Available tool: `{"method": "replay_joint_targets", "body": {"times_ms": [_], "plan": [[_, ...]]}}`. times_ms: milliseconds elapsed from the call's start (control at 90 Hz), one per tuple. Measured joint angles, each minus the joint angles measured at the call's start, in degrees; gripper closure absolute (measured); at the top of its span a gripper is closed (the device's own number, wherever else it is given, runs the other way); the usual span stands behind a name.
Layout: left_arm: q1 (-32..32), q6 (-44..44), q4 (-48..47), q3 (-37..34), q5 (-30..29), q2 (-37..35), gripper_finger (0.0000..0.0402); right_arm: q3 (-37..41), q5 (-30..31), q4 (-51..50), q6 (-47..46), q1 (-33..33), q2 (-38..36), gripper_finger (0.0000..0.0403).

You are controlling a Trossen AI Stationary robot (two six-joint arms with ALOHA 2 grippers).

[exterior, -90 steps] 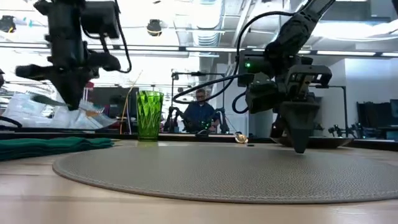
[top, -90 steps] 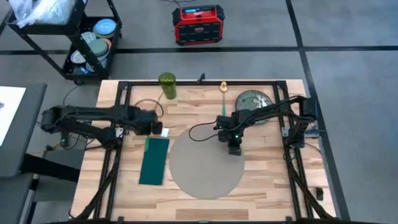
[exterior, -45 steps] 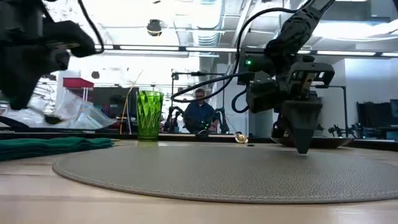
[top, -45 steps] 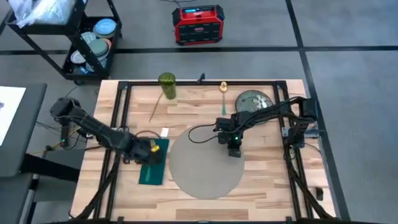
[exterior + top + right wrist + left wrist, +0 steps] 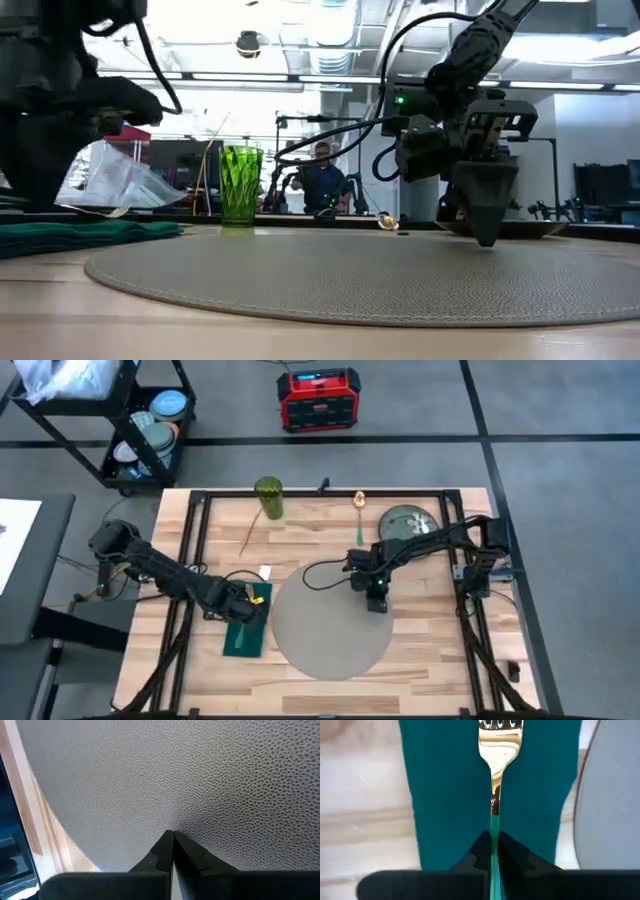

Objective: Set table place
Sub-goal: Put the fork on the green napkin, then put the knife on the gray table mat

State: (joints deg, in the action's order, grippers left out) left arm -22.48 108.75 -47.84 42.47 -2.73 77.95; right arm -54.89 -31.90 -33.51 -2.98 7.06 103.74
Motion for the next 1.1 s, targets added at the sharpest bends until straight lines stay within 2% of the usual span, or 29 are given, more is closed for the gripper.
{"method": "replay_joint_targets", "body": {"times_ms": [556, 944, 1044, 1100], "plan": [[1.27, -2.13, 2.53, -0.01, 2.05, -0.02, 0.039, 0.0, -0.5, -1.41, 1.79, -1.02, 0.0, 0.0403], [1.25, -2.12, 3.05, -0.01, 2.55, -0.02, 0.032, 0.0, -2.81, -1.4, 2.94, -0.96, 0.0, 0.0403], [2.2, -1.16, 7.14, -0.03, 1.75, -0.02, 0.0307, 0.0, -2.12, 0.24, 2.67, -0.74, -0.11, 0.0403], [3.55, -2.07, 11.5, -0.03, 1.5, -0.02, 0.0305, 0.0, 0.84, 0.84, 1.84, -0.38, -1.2, 0.0403]]}}
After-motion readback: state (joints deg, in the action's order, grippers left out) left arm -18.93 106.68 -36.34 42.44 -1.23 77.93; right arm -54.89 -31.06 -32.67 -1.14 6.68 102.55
